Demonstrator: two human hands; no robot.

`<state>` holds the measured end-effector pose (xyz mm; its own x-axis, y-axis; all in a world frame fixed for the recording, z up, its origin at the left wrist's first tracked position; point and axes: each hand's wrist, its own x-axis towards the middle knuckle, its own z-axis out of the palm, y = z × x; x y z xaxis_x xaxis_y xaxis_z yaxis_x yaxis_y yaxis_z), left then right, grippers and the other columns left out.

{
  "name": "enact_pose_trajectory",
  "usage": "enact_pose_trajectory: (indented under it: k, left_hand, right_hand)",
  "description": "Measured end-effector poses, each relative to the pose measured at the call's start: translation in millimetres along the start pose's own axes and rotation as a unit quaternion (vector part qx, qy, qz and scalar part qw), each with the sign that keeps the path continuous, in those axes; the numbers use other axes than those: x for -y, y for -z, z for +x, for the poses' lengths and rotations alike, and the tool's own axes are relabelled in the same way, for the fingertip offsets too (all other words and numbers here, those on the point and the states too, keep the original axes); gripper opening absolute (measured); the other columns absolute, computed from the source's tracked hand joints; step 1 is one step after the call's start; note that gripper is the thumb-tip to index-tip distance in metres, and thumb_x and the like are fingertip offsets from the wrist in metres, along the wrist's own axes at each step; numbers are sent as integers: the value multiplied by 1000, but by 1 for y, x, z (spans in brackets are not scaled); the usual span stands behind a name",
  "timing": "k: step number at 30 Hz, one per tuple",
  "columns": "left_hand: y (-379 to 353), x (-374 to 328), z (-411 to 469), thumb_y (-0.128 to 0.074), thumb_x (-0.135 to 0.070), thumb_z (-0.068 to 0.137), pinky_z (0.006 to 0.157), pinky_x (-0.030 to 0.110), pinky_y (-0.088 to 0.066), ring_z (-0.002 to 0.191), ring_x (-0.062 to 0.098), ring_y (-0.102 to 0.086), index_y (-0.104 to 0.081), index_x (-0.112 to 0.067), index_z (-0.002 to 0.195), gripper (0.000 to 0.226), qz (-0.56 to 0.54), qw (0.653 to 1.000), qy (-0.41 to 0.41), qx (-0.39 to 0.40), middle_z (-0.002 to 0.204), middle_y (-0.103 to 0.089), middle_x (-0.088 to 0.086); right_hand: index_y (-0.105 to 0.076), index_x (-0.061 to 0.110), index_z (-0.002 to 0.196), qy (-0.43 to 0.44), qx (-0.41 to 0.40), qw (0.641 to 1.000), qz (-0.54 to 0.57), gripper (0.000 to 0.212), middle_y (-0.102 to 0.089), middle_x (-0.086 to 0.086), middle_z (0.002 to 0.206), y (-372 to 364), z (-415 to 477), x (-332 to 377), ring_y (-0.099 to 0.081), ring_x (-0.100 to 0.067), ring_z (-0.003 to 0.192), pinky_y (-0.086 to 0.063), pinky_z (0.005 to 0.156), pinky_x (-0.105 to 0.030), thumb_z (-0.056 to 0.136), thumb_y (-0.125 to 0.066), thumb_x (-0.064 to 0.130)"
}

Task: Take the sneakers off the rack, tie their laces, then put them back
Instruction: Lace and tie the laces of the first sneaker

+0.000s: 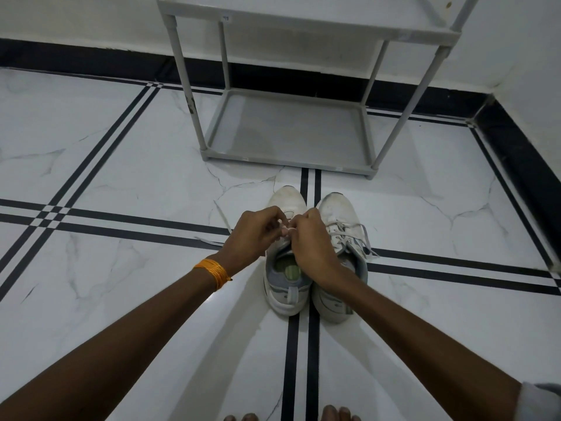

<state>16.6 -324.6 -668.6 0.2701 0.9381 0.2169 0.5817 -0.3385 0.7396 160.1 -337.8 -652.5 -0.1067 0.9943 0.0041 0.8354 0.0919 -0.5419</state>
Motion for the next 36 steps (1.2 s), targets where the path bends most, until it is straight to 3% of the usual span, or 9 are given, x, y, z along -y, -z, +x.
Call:
enact_pose_trajectory:
  k: [4,7,9,13,17,22,26,32,36]
  left_hand:
    - [2,3,4,-64,-17,91,64,17,-42,74,19,-66,-72,-12,97,11,103,994,-15,29,86,-75,8]
    - [1,-3,9,-60,-20,93,67,24,-39,78,23,-63,-74,-9,96,18,119,992,8,34,86,-71,9]
    - [5,-9,12,-57,-24,95,66,24,-44,74,18,-59,-72,-9,92,21,7,991,117,68,82,-67,6]
    - [14,-6,17,-58,-25,95,59,23,-42,65,15,-50,-69,-7,80,25,-268,889,327,174,69,-56,6]
    - [12,-4,20,-60,-24,92,59,24,-45,61,12,-50,-68,-6,86,21,-292,865,377,160,66,-56,4]
    - [13,-5,19,-64,-30,90,66,30,-48,69,20,-53,-71,0,80,32,-235,898,350,124,73,-61,13]
    - [14,-10,17,-65,-29,90,55,24,-43,61,15,-49,-68,-5,70,31,-220,912,328,106,62,-56,5]
    - [12,-13,16,-67,-24,89,53,19,-43,57,11,-52,-72,-10,69,25,-189,937,285,68,59,-61,1]
    - [18,12,7,-67,-30,88,54,18,-47,53,6,-60,-77,-7,78,27,-80,963,258,-22,64,-70,4]
  right_hand:
    - [-62,2,104,-4,-11,1000,11,14,-46,-12,111,-3,-1,-6,-56,-24,89,-52,79,-36,97,-52,8]
    - [-67,5,96,-27,-22,996,86,17,-55,-12,104,-6,3,-12,-56,-20,84,-44,71,-26,97,-51,12]
    - [-67,10,90,-48,-20,984,169,15,-66,-12,93,-8,6,-19,-62,-20,79,-48,66,-28,96,-54,15]
    - [-65,4,91,-105,18,916,388,4,-68,-7,84,-6,5,-25,-64,-15,73,-57,68,-28,92,-61,7]
    - [-62,10,103,-75,47,904,418,13,-64,-6,96,-3,2,-23,-66,-3,74,-55,67,-18,91,-62,6]
    - [-68,20,106,93,-32,985,141,28,-56,3,117,11,3,-30,-58,-8,100,-49,81,-18,81,-75,27]
    - [-68,14,88,198,-58,977,-52,13,-61,-1,95,18,5,-24,-56,-19,88,-49,65,-35,86,-67,28]
    - [-58,15,85,163,-52,985,1,10,-52,5,87,16,5,-27,-49,-13,74,-40,63,-27,92,-58,22]
    - [-51,12,83,144,-15,987,-74,10,-48,-2,85,21,0,-40,-45,-17,75,-34,64,-29,90,-54,19]
